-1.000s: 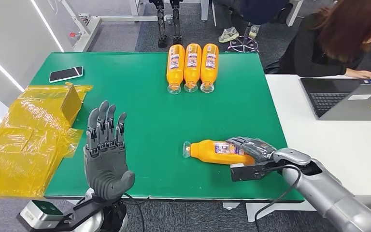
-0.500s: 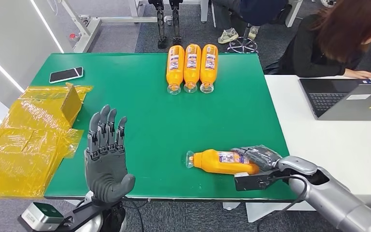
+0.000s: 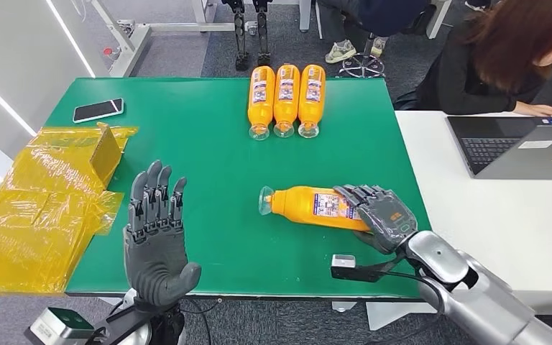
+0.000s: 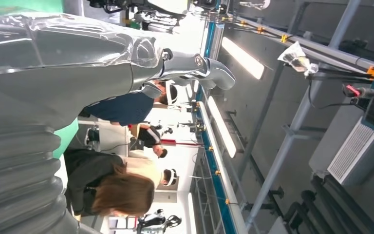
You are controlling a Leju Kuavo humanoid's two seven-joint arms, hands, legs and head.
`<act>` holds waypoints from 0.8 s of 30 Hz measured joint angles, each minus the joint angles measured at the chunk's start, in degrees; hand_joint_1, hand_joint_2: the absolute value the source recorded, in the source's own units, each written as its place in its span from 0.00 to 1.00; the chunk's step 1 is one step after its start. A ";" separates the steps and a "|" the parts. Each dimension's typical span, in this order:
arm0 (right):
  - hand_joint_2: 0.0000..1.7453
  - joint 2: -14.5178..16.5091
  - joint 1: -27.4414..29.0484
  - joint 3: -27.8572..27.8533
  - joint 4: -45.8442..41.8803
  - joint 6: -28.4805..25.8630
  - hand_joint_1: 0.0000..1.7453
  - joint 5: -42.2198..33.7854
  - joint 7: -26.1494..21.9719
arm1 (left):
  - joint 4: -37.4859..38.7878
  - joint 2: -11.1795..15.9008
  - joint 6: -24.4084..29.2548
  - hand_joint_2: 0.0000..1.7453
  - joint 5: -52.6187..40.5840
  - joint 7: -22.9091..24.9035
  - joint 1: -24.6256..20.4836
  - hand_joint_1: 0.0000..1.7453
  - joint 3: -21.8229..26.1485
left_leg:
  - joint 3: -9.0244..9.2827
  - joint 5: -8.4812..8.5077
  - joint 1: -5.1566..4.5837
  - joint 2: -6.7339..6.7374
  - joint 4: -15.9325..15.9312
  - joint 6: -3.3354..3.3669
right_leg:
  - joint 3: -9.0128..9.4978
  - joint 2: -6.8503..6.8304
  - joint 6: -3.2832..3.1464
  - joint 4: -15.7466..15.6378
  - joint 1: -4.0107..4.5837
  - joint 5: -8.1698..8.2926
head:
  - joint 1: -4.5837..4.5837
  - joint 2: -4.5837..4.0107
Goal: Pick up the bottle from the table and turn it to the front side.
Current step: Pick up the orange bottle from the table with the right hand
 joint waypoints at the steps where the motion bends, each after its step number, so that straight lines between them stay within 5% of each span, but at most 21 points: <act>1: 1.00 -0.16 0.80 -0.97 -1.69 -0.63 1.00 0.68 0.11 | 0.01 -0.02 -0.13 1.00 0.02 0.00 -0.02 0.00 0.22 | -0.02 0.00 0.00 0.01 0.00 0.00 | -0.02 0.00 0.00 0.00 0.00 0.00 | -0.01 0.00; 9: 1.00 -0.13 9.69 -8.70 -13.01 -10.61 1.00 7.47 -1.79 | 1.90 -0.26 -0.90 1.00 0.25 0.00 -1.07 0.00 1.05 | -0.10 -0.02 0.00 0.00 -0.01 0.02 | -0.07 -0.01 0.01 -0.02 0.00 -0.01 | 0.00 0.00; 15: 1.00 5.23 16.35 -9.97 -17.60 -14.68 1.00 14.18 -2.38 | 6.38 -1.53 -2.15 1.00 0.33 0.00 -3.08 0.00 1.27 | -0.10 -0.02 0.01 0.01 -0.04 0.01 | -0.11 0.00 -0.01 -0.01 0.01 -0.03 | -0.01 0.00; 24: 1.00 15.60 19.58 -10.01 -18.68 -15.90 1.00 14.29 -6.25 | 10.00 -3.67 -4.97 1.00 0.27 0.00 -4.62 0.00 1.63 | -0.09 -0.01 0.02 0.08 -0.05 -0.01 | -0.11 0.04 -0.03 0.01 0.02 -0.03 | -0.01 0.00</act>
